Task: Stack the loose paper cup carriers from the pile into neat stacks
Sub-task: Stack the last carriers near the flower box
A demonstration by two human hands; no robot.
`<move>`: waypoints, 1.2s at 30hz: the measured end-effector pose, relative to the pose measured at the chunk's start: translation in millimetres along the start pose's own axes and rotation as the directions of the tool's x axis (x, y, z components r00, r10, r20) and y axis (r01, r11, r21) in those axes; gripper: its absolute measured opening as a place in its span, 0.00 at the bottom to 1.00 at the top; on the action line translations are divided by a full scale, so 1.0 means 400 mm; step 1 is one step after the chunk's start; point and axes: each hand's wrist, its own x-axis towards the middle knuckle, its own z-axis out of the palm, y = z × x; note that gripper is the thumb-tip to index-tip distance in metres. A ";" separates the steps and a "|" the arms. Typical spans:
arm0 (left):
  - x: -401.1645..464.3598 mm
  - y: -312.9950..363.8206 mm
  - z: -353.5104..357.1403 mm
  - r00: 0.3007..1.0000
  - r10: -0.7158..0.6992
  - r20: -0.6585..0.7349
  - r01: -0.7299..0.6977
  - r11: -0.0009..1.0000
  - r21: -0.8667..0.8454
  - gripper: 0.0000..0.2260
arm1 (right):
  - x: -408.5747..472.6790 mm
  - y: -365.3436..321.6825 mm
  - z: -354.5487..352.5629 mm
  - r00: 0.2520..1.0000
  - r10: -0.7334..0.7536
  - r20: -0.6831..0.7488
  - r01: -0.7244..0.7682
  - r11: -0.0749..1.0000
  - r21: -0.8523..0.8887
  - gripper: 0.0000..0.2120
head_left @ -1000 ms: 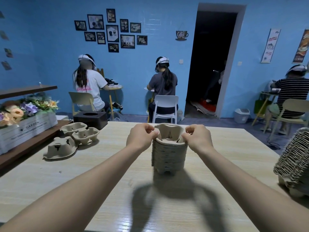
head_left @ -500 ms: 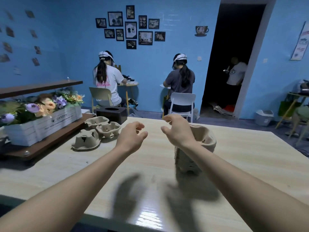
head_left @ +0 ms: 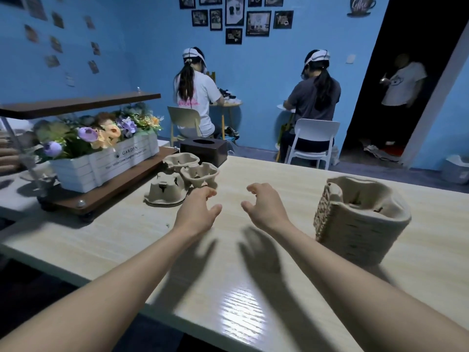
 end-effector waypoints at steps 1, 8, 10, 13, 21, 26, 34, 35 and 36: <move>0.004 -0.014 0.008 1.000 -0.008 0.003 0.008 1.000 0.013 0.17 | 0.007 0.013 0.014 1.000 0.006 0.012 -0.006 1.000 -0.010 0.20; 0.034 -0.083 0.060 0.999 -0.050 0.019 0.049 0.997 0.053 0.18 | 0.038 0.080 0.103 0.996 0.039 0.074 -0.032 0.995 -0.089 0.21; 0.047 -0.098 0.072 0.999 -0.041 0.011 0.040 0.998 0.047 0.17 | 0.042 0.091 0.119 0.996 0.034 0.085 -0.023 0.991 -0.130 0.21; 0.073 -0.116 0.083 1.000 -0.001 -0.019 0.003 0.998 0.069 0.17 | 0.048 0.101 0.134 0.998 0.002 0.069 0.011 0.982 -0.188 0.19; 0.182 -0.124 0.075 0.988 0.077 -0.131 -0.048 0.976 0.214 0.18 | 0.055 0.111 0.146 0.997 -0.055 0.060 0.065 0.979 -0.192 0.17; 0.238 -0.128 0.068 0.992 0.052 -0.111 -0.008 0.931 0.364 0.18 | 0.055 0.114 0.145 0.997 -0.058 0.059 0.067 0.982 -0.174 0.16; 0.237 -0.127 0.073 0.990 0.117 -0.080 -0.056 0.842 0.536 0.09 | 0.055 0.119 0.148 0.996 -0.062 0.058 0.071 0.984 -0.166 0.16; 0.234 -0.129 0.073 0.989 0.132 -0.061 -0.075 0.826 0.558 0.09 | 0.055 0.119 0.149 0.996 -0.061 0.058 0.070 0.984 -0.166 0.16; 0.233 -0.130 0.073 0.990 0.136 -0.040 -0.088 0.814 0.575 0.10 | 0.055 0.119 0.149 0.996 -0.062 0.057 0.071 0.983 -0.167 0.16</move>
